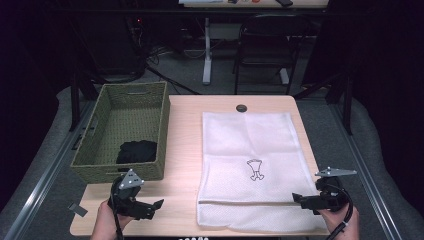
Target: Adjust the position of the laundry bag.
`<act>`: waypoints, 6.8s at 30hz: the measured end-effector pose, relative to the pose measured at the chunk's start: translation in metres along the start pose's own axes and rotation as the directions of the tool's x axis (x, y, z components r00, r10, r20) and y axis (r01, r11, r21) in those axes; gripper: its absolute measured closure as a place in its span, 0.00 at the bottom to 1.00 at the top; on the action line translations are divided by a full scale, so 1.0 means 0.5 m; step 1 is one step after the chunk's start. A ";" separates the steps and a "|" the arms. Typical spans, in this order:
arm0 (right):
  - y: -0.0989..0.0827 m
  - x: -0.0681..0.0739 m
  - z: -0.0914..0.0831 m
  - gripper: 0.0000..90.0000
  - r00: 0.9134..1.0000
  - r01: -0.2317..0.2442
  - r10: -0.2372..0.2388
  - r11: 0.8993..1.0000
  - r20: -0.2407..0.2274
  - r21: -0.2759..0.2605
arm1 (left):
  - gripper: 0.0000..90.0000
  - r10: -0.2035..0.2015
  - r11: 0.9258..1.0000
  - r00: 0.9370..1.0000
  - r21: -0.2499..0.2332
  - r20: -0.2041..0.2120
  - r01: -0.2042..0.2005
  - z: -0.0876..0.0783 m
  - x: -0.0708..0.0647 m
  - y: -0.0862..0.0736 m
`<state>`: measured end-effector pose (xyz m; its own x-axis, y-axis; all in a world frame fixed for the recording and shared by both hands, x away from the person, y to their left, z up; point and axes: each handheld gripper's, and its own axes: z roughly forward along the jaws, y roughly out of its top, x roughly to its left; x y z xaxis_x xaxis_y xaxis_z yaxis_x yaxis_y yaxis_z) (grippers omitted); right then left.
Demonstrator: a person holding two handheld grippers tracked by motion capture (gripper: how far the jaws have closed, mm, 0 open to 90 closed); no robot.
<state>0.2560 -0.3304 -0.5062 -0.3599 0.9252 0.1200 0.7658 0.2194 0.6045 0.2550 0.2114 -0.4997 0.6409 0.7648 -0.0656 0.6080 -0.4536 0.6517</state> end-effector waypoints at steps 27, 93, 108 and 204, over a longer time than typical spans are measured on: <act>0.026 -0.018 0.040 0.09 1.000 -0.020 0.019 0.998 0.025 0.052 | 0.06 0.114 0.992 0.991 0.041 0.074 -0.117 0.086 -0.077 0.052; 0.017 -0.107 0.107 0.92 0.977 -0.188 0.160 0.961 0.143 0.205 | 0.92 0.116 0.977 0.976 0.153 0.186 -0.145 0.242 -0.120 0.080; 0.030 -0.078 0.112 0.94 0.989 -0.118 0.095 0.969 0.116 0.217 | 0.95 0.105 0.976 0.982 0.173 0.159 -0.133 0.231 -0.092 0.077; 0.134 0.051 0.129 0.21 0.991 0.086 -0.074 0.990 -0.109 0.108 | 0.18 0.132 0.976 0.991 0.173 0.025 -0.135 0.097 0.002 0.041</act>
<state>0.3325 -0.2720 -0.5134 -0.4715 0.8673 0.1598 0.7850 0.3303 0.5240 0.2911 0.1805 -0.5231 0.7274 0.6862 0.0021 0.5880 -0.6248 0.5138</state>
